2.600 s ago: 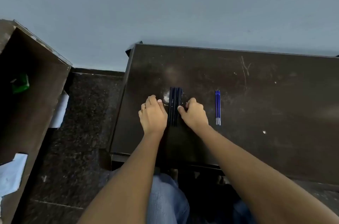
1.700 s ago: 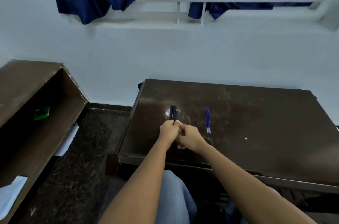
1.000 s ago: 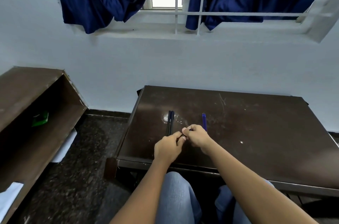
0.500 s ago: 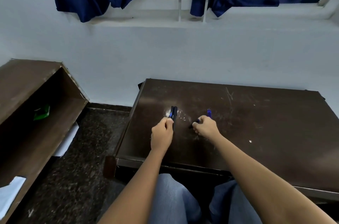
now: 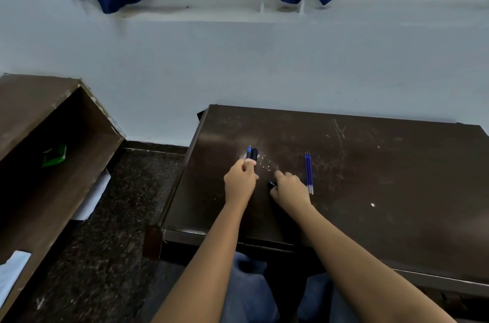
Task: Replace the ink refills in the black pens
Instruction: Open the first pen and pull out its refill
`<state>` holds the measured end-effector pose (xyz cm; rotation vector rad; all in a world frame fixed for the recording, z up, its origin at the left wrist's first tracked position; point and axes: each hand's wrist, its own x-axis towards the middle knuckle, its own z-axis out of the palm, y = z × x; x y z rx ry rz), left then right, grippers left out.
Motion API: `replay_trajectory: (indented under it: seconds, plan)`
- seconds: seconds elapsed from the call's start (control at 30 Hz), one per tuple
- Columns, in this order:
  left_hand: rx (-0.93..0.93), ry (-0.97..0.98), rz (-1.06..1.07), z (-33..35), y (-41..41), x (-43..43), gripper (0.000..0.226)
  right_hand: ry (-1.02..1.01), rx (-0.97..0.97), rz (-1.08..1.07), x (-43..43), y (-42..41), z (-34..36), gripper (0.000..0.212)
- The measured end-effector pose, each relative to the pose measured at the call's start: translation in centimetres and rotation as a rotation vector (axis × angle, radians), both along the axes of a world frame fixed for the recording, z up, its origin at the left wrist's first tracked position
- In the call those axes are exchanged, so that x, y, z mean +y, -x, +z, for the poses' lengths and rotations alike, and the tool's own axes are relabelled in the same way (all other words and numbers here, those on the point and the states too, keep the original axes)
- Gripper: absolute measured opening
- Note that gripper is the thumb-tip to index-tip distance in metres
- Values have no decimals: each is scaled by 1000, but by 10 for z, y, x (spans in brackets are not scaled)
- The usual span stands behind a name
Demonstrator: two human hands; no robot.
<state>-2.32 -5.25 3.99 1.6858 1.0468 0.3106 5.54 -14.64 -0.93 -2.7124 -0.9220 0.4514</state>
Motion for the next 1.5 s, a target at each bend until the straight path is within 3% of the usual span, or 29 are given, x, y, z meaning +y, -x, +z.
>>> replay_trajectory:
  seconds: [0.17,0.5,0.6,0.67,0.77,0.9,1.03,1.2,1.4,1.5]
  plan:
    - [46,80,17,-7,1,1,29,-50,-60,47,3,-4,-9,30]
    - [134,-52,-127,-8,-7,1,32,-185,188,-46,3,-20,-11,30]
    - [161,-70,-155,-3,-13,0,36,-423,407,-323,5,-27,1,17]
    - [170,-80,-182,1,-16,-3,36,-655,677,-508,8,-29,16,16]
    - [184,-175,-279,6,-18,-9,33,-889,1010,-571,11,-24,41,24]
    - [224,-216,-313,18,-24,-17,38,-981,985,-627,16,-15,56,25]
    - [228,-178,-300,25,-32,-24,41,-1100,1053,-782,18,-12,65,8]
    - [203,-193,-274,27,-36,-30,41,-1116,1117,-835,17,-13,75,14]
    - [80,170,-182,37,-42,-34,27,-1131,1072,-676,4,-20,81,18]
    - [35,398,-203,38,-40,-31,31,-1136,1109,-602,-2,-23,83,21]
